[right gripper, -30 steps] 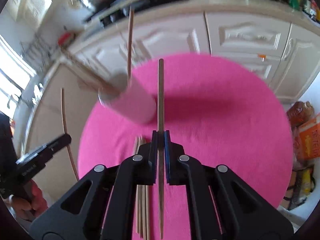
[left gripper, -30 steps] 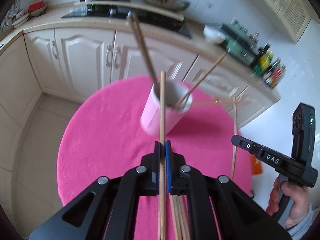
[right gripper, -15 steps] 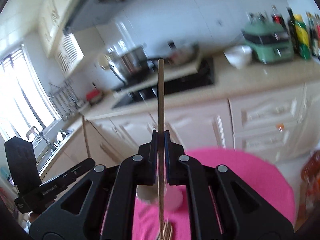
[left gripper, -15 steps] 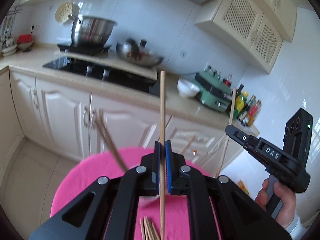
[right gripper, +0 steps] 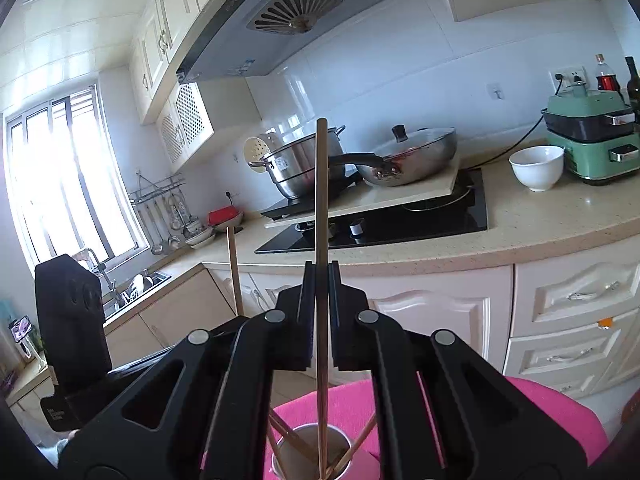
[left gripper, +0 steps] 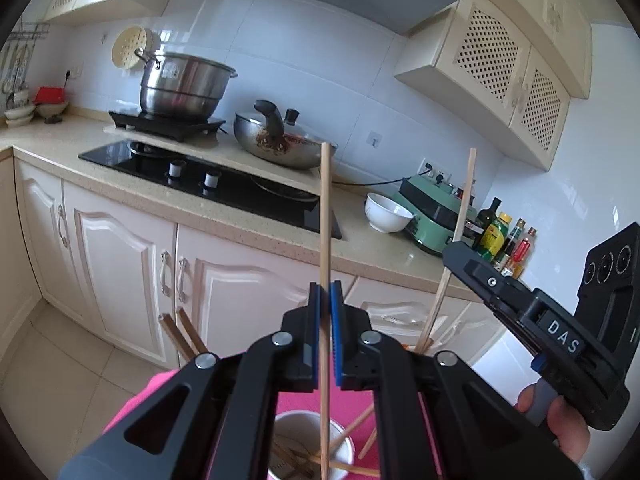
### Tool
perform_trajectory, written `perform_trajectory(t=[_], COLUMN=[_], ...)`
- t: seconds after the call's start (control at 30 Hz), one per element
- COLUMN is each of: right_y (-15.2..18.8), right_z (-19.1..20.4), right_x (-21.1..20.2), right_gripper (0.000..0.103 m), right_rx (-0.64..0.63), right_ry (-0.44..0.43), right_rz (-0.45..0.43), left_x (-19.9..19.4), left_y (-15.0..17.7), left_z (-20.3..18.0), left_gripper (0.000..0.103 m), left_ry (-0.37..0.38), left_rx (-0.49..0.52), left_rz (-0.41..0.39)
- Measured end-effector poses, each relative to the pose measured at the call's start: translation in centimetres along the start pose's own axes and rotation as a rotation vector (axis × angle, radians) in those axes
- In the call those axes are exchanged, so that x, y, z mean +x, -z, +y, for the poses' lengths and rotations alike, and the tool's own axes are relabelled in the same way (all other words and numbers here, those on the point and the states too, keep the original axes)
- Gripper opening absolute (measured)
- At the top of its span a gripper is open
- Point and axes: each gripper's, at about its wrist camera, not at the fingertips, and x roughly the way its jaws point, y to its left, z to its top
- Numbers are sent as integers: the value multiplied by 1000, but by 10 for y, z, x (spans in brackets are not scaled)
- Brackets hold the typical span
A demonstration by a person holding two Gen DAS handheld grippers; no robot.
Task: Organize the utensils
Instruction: 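Lift both chopsticks over the pink cup and open both tools to drop them in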
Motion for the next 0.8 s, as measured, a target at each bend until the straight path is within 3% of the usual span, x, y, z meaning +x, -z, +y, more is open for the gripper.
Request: perform_trajectory(t=[0.43, 0.8], right_y=[36, 61], right_z=[0, 5], right_x=[4, -24], right_gripper=[7, 7], right_rx=[-66, -47], right_ry=[7, 51], right_rz=[80, 191], left_x=[9, -14], left_y=[32, 61], left_z=[6, 7], left_gripper=[5, 5], left_ry=[-27, -55], left_rx=[33, 31], left_rz=[41, 154])
